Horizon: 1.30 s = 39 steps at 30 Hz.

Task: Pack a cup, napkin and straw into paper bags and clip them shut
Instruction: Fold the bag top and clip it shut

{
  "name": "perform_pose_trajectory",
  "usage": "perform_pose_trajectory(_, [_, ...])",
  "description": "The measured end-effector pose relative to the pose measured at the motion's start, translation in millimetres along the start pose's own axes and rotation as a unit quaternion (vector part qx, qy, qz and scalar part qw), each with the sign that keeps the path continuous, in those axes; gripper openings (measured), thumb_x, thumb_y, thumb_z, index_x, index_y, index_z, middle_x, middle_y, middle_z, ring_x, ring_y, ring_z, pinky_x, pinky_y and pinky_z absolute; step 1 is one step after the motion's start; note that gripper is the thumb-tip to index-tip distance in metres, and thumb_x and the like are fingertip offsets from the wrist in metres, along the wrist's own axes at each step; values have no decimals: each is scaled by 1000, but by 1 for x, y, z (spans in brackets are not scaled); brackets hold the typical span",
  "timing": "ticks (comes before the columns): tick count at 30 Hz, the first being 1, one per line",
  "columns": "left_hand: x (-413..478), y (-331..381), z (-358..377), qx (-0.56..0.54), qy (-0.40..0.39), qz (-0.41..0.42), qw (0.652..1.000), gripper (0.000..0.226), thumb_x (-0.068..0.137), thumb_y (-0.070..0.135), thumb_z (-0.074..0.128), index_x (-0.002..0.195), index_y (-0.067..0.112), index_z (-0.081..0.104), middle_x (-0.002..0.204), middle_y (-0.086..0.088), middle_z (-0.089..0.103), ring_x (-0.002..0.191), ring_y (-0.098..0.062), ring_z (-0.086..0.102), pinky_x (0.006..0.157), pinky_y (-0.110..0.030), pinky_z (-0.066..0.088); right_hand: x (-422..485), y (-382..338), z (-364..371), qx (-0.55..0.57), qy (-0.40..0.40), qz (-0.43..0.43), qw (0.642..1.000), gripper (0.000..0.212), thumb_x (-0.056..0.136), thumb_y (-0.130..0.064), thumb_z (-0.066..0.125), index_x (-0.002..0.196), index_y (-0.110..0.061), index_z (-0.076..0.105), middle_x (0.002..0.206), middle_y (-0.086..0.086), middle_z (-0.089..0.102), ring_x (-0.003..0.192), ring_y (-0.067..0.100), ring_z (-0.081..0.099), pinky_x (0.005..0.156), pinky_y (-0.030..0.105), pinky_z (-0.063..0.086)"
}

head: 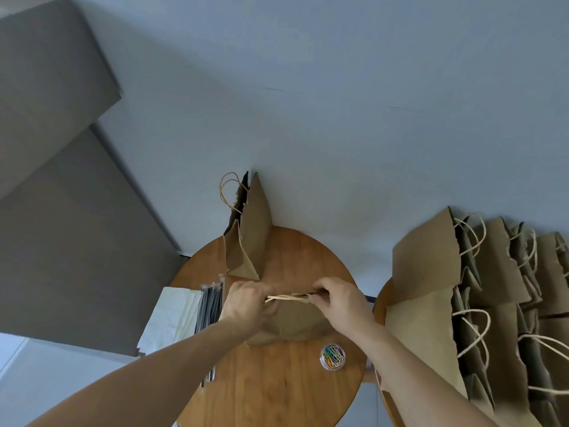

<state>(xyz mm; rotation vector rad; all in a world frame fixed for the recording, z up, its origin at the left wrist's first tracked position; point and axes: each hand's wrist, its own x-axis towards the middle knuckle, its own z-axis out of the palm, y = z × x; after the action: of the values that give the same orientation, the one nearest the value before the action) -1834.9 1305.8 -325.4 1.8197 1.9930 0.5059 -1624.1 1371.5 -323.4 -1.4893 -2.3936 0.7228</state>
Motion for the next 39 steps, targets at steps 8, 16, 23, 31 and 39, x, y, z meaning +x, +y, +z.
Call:
perform_pose_trajectory(8, [11,-3,0,24,-38,7,999,20,96,33,58,110,33,73,94,11,71,96,-13,61,97,-28,33,-46,56,25,55,96,163,980,11,96,-15,58,103,-13,67,92,-6,63,92,20,65,75,25,50])
perform_pose_trajectory(16, [21,-5,8,11,-22,-39,999,25,98,38,55,78,27,65,60,17,44,70,-10,45,77,-27,23,-62,93,98,-66,-192,230,952,20,98,-26,49,102,-20,68,101,-2,68,88,12,64,75,30,58])
perform_pose_trajectory(23, [17,-7,4,7,-43,-46,998,28,99,39,54,92,18,71,80,-1,70,81,-20,63,82,-31,38,-55,99,121,-109,-239,242,934,23,93,-31,53,73,-19,54,69,-4,56,67,14,59,53,26,35])
perform_pose_trajectory(31, [12,0,-1,4,-59,-55,997,28,100,40,51,103,22,72,89,2,73,89,-18,64,91,-34,43,-59,91,119,-121,-201,238,943,22,98,-36,50,104,-24,68,99,-7,71,87,10,66,65,24,52])
perform_pose_trajectory(39, [12,1,-1,6,-57,-54,997,28,100,41,51,107,25,73,91,4,73,90,-16,64,87,-31,42,-64,90,119,-144,-197,217,945,23,97,-41,53,106,-26,68,99,-10,71,87,8,66,65,24,54])
